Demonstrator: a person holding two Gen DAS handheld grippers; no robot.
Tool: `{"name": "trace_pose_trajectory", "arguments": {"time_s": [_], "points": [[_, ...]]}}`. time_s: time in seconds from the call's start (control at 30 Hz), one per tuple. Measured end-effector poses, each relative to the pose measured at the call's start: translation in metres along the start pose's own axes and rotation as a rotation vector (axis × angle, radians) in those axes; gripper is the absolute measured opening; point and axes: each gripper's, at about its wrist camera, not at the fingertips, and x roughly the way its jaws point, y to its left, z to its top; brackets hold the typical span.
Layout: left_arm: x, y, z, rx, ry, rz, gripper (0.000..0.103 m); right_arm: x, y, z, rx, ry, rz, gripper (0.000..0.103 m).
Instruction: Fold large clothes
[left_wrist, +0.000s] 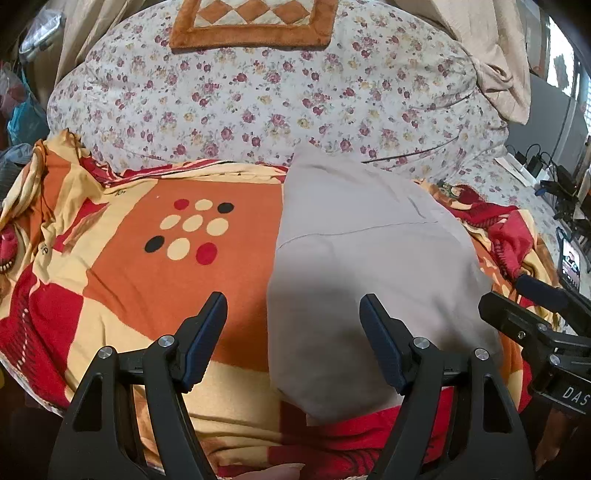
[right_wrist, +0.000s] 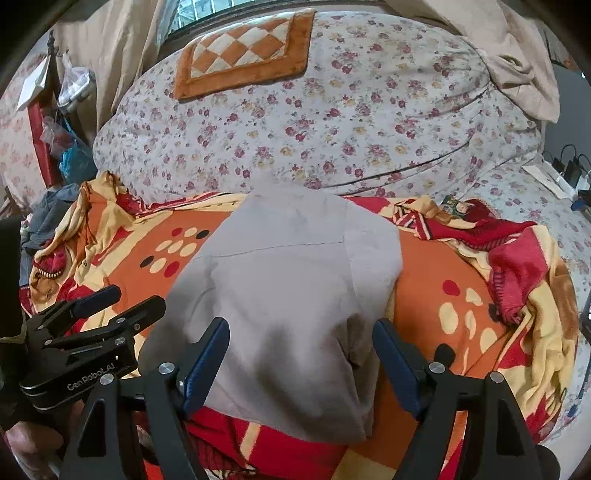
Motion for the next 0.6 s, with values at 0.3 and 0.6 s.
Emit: {"name": "trace_pose_trajectory", "arguments": {"time_s": [0.3,0.6], "points": [[0.0041,0.0019,-0.0025,-0.006,0.006,0.005,0.075,0.0061,-0.0017,-0.0014,0.01,0.015,0.007,0.078],[0.0052,0.0,-0.0048,0.002,0.009,0.007,0.075,0.0089,-0.0009,-0.002,0.005,0.024,0.01,0.078]]}}
